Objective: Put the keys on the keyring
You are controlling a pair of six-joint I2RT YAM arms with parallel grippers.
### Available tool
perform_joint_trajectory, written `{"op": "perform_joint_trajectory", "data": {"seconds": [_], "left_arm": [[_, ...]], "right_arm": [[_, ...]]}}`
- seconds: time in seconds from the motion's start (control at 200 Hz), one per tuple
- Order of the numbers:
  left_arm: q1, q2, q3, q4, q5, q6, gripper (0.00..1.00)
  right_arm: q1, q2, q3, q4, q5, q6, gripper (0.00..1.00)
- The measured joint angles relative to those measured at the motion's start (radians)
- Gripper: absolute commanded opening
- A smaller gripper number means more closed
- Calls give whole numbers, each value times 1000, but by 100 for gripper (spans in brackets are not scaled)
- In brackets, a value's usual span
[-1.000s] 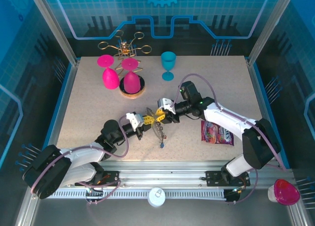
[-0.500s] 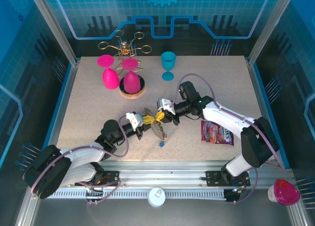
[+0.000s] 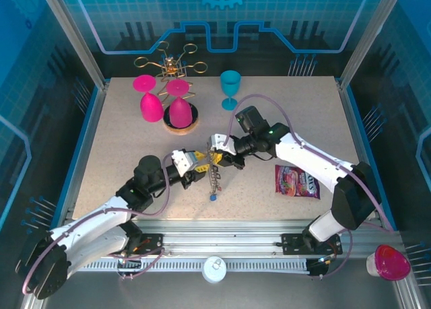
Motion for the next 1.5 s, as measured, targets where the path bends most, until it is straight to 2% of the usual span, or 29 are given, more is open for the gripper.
{"op": "perform_joint_trajectory", "data": {"seconds": [0.15,0.29,0.931,1.101,1.306,1.356,1.381,1.496], "left_arm": [[0,10,49,-133,1,45,36],[0,29,56,-183,1,58,35],[5,89,67,-141,35,46,18],[7,98,67,-122,60,21,0],[13,101,67,-121,77,20,0],[14,101,67,-119,80,20,20],[14,100,67,-118,83,22,26],[19,87,67,-116,83,23,32]], "right_arm": [[27,0,34,-46,58,-1,0],[44,0,52,-70,93,-1,0],[101,3,87,-107,176,-9,0],[102,4,94,-106,192,-9,0],[101,2,94,-106,194,-9,0],[101,-2,93,-106,195,-9,0],[101,-3,93,-106,195,-9,0],[101,-14,89,-108,196,-9,0]]}}
